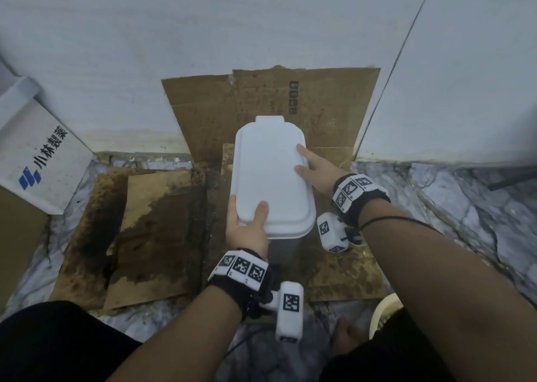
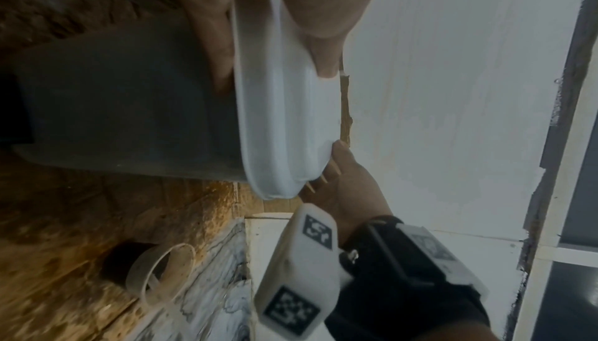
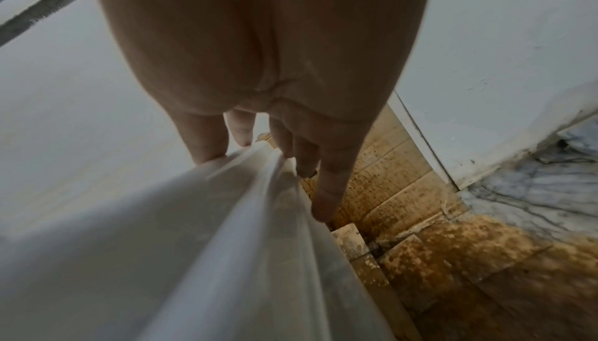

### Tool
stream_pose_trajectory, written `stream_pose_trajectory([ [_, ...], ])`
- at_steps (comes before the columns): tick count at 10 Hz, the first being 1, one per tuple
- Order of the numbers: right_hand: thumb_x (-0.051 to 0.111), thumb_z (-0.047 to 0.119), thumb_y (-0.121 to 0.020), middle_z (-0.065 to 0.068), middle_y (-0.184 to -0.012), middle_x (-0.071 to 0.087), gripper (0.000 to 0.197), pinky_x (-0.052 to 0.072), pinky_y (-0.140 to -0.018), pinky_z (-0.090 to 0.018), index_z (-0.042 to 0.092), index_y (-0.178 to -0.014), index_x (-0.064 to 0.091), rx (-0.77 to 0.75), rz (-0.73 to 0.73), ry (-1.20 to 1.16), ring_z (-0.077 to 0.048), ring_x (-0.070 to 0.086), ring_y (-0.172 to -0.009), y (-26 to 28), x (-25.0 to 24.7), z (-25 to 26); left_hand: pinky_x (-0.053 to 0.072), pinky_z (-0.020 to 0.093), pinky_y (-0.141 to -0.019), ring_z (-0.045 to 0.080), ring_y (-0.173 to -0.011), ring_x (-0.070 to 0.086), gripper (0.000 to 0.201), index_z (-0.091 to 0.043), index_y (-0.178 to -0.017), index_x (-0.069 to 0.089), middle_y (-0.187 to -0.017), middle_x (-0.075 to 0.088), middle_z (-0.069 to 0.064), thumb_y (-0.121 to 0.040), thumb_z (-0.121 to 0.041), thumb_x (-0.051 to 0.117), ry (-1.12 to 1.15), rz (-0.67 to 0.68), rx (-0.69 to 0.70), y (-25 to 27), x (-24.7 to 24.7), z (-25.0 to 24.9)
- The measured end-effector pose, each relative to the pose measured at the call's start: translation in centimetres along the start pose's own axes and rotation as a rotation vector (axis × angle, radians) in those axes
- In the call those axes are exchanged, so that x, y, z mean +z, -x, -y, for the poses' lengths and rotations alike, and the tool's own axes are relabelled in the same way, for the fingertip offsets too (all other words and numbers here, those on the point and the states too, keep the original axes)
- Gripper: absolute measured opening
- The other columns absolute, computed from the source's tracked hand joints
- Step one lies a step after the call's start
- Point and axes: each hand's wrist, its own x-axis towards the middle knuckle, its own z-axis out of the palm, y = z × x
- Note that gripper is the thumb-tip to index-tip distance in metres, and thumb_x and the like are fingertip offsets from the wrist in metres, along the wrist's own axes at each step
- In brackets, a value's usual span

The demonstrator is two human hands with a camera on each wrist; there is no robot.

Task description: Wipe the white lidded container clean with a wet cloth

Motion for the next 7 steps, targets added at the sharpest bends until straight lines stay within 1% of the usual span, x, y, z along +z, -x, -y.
stream_pose_trajectory([
  [1, 0.044, 0.038, -0.1, 0.003, -0.156, 0.031, 0.061, 0.032, -0.113, -0.038, 0.034, -0.153, 0.014, 0.016, -0.028, -0.051, -0.021, 0.037, -0.139, 1.2, 0.6, -0.8, 0.057, 0.05, -0.084, 0.024, -0.108, 0.062, 0.075, -0.045, -0.135, 0.046, -0.128, 0.06, -0.009, -0.07, -0.034, 0.081, -0.032, 0.012, -0.007, 0.1, 0.1, -0.2],
  [2, 0.042, 0.041, -0.1, 0.005, -0.155, 0.032, 0.061, 0.031, -0.112, -0.037, 0.035, -0.153, 0.014, 0.034, -0.048, -0.068, -0.02, 0.038, -0.138, 2.7, 1.7, -1.3, 0.057, 0.051, -0.083, 0.024, -0.11, 0.059, 0.073, -0.042, -0.14, 0.041, -0.13, 0.056, -0.008, -0.078, -0.03, 0.078, -0.081, 0.044, -0.012, 0.1, -0.1, -0.6],
  [3, 0.042, 0.042, -0.099, 0.007, -0.154, 0.033, 0.061, 0.03, -0.112, -0.036, 0.033, -0.153, 0.016, 0.048, -0.08, -0.126, -0.019, 0.039, -0.137, 4.6, 3.2, -1.4, 0.056, 0.051, -0.087, 0.025, -0.114, 0.057, 0.078, -0.046, -0.14, 0.036, -0.133, 0.054, -0.008, -0.073, -0.044, 0.076, -0.177, 0.076, 0.018, 0.4, -0.6, -0.9],
  [4, 0.044, 0.042, -0.098, 0.006, -0.154, 0.034, 0.061, 0.029, -0.113, -0.035, 0.031, -0.153, 0.019, 0.041, -0.09, -0.187, -0.019, 0.038, -0.138, 6.8, 4.6, -1.8, 0.051, 0.054, -0.094, 0.026, -0.118, 0.052, 0.08, -0.047, -0.142, 0.027, -0.136, 0.049, -0.006, -0.075, -0.049, 0.071, -0.305, 0.152, 0.02, 0.6, -1.0, -1.7],
  [5, 0.048, 0.035, -0.099, 0.009, -0.152, 0.036, 0.059, 0.027, -0.111, -0.029, 0.027, -0.152, 0.024, 0.024, -0.108, -0.19, -0.014, 0.037, -0.137, 9.3, 5.1, -1.8, 0.047, 0.058, -0.096, 0.028, -0.117, 0.049, 0.08, -0.047, -0.144, 0.02, -0.133, 0.046, -0.006, -0.08, -0.047, 0.069, -0.436, 0.277, -0.01, 0.9, -1.9, -3.2],
  [6, 0.053, 0.028, -0.097, 0.017, -0.137, 0.042, 0.058, 0.03, -0.104, -0.024, 0.027, -0.15, 0.029, -0.001, -0.088, -0.179, -0.007, 0.04, -0.126, 11.8, 5.6, -1.6, 0.047, 0.059, -0.093, 0.031, -0.112, 0.052, 0.089, -0.061, -0.132, 0.023, -0.13, 0.051, -0.003, -0.057, -0.061, 0.072, -0.661, 0.353, 0.006, -0.6, -3.6, -2.9],
  [7, 0.056, 0.033, -0.094, 0.013, -0.143, 0.043, 0.06, 0.033, -0.111, -0.033, 0.027, -0.149, 0.032, -0.002, -0.115, -0.155, -0.011, 0.043, -0.131, 13.0, 5.8, -1.6, 0.04, 0.058, -0.103, 0.042, -0.125, 0.044, 0.089, -0.061, -0.133, 0.023, -0.141, 0.045, 0.011, -0.06, -0.054, 0.072, -0.877, 0.365, 0.111, 0.1, -4.3, -4.7],
])
